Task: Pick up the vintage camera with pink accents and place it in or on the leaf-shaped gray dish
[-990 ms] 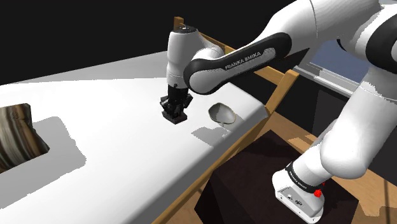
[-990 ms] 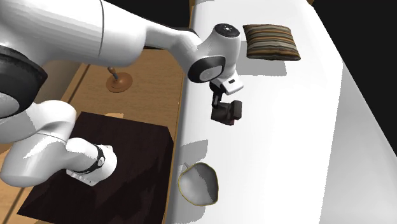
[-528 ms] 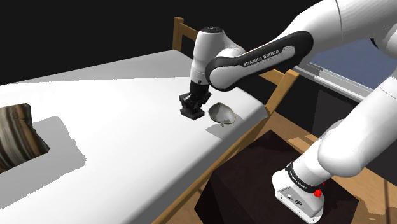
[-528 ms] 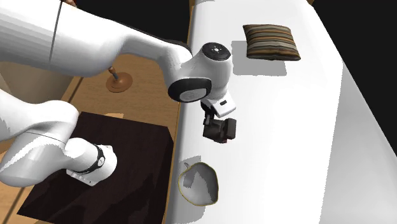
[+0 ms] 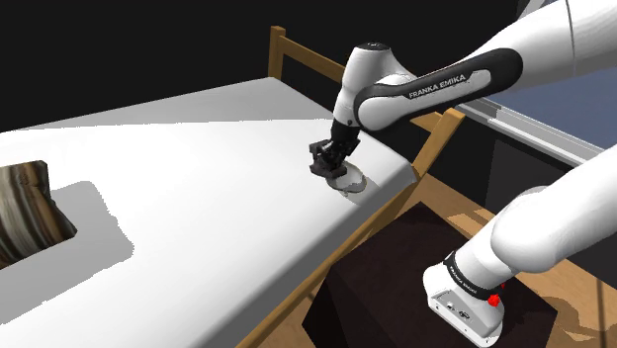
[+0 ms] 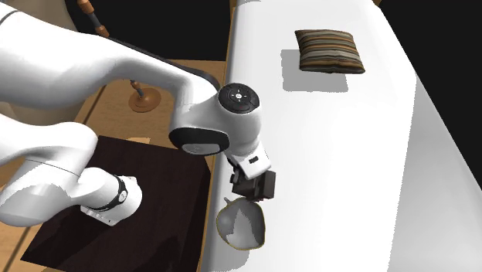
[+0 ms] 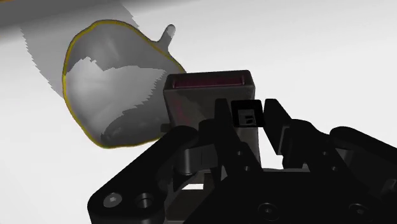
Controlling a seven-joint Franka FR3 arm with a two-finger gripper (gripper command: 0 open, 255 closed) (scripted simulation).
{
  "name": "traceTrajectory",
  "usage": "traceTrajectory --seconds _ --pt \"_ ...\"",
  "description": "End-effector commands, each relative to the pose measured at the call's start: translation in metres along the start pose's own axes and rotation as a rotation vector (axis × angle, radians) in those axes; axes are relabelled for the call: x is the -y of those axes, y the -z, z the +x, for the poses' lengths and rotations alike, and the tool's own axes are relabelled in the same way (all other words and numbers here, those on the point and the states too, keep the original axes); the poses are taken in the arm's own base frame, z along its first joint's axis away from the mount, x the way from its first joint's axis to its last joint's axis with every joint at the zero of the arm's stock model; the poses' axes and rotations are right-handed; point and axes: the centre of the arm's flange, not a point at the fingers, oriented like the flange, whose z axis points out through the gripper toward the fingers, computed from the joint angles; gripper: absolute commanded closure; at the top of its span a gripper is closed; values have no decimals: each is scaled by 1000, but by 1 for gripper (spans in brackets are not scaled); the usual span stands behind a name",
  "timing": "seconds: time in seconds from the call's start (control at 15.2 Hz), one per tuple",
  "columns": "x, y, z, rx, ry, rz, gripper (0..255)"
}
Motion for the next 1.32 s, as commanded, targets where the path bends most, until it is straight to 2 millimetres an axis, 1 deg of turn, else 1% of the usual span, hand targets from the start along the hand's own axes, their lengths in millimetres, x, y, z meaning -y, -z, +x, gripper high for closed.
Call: traceTrajectory --seconds 0.0,0.4,1.25 --pt "-28 1 -4 -1 2 1 255" --pt "-105 3 -17 -1 2 1 255" --pt "-103 -66 -18 -1 2 1 255"
